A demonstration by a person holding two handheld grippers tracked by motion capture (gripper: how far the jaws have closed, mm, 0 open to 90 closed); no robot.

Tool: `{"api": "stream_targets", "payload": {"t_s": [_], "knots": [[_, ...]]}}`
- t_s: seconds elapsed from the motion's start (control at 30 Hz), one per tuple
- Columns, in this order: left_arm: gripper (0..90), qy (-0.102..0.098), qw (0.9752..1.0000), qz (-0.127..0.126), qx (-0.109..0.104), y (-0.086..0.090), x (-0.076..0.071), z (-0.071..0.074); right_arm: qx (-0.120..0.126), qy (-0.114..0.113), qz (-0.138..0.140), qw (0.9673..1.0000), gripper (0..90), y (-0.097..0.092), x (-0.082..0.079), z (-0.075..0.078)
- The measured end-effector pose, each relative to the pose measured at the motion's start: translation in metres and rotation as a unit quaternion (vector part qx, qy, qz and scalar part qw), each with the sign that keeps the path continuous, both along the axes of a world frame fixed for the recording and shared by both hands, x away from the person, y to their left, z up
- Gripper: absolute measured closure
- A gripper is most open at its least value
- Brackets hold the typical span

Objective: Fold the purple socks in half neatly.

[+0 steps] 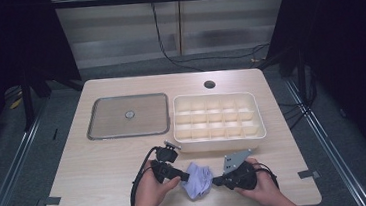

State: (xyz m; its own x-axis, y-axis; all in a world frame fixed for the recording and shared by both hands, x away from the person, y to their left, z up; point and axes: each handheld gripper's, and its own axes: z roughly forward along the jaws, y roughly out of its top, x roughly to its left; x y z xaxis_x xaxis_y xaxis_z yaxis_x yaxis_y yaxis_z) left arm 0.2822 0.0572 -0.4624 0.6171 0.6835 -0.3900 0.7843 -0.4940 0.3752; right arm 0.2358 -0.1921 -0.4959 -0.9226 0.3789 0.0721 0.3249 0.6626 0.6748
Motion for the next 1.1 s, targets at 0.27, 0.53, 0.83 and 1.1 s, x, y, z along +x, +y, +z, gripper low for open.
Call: {"api": "stream_targets", "payload": {"t_s": [0.27,0.53,0.83,1.1], "knots": [[67.0,0.007,1.0,0.002,-0.003,-0.0024,-0.0002,-0.0028,-0.002,-0.001,-0.002,1.0,90.0,0.0001,-0.0005,0.0004],[70.5,0.016,0.9998,0.003,-0.009,-0.0052,0.0001,-0.0043,-0.003,0.0,-0.002,1.0,90.0,0.0001,-0.0006,0.0004],[75.4,0.022,0.9996,-0.002,-0.014,-0.0045,0.0006,-0.0033,-0.002,0.0,-0.002,1.0,90.0,0.0002,-0.0006,0.0004],[80.7,0.03,0.9994,0.0,-0.019,-0.0056,0.001,-0.0031,-0.001,0.0,0.0,1.0,90.0,0.0001,-0.0003,0.0001]]}}
